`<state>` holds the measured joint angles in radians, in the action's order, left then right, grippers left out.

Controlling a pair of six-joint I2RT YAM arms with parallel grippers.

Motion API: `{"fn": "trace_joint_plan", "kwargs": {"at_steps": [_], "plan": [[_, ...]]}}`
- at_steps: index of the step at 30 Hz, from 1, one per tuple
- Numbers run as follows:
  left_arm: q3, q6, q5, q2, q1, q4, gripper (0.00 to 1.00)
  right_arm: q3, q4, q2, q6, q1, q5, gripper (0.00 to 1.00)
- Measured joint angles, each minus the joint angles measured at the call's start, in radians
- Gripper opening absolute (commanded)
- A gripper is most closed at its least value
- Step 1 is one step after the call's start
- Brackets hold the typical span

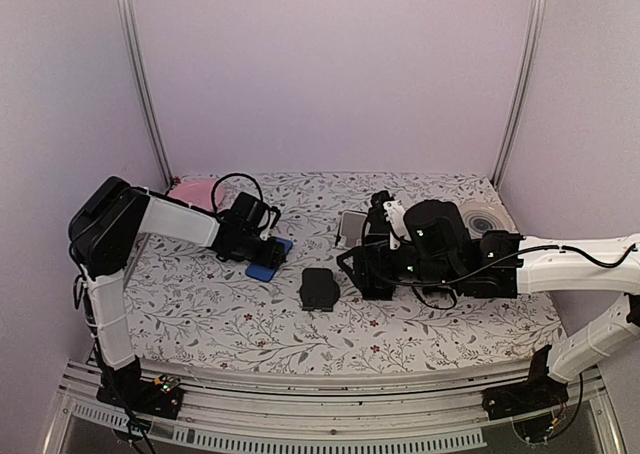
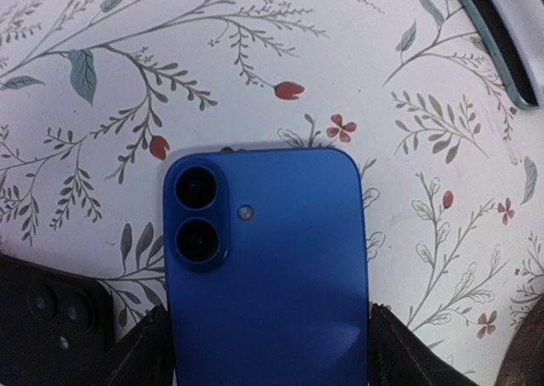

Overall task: Place the phone on the phone stand
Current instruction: Pick up the phone from the center of the board.

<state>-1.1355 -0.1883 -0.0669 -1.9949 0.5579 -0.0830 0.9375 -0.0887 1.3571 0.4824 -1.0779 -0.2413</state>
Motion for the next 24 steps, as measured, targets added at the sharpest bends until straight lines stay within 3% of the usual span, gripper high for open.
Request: {"fn": "trace_joint_plan", "kwargs": {"at_steps": [24], "plan": [[0.085, -0.031, 0.028, 0.087, 0.005, -0.029, 0.54, 0.0, 0.0, 0.0, 0.0, 0.0, 0.0, 0.99]]}}
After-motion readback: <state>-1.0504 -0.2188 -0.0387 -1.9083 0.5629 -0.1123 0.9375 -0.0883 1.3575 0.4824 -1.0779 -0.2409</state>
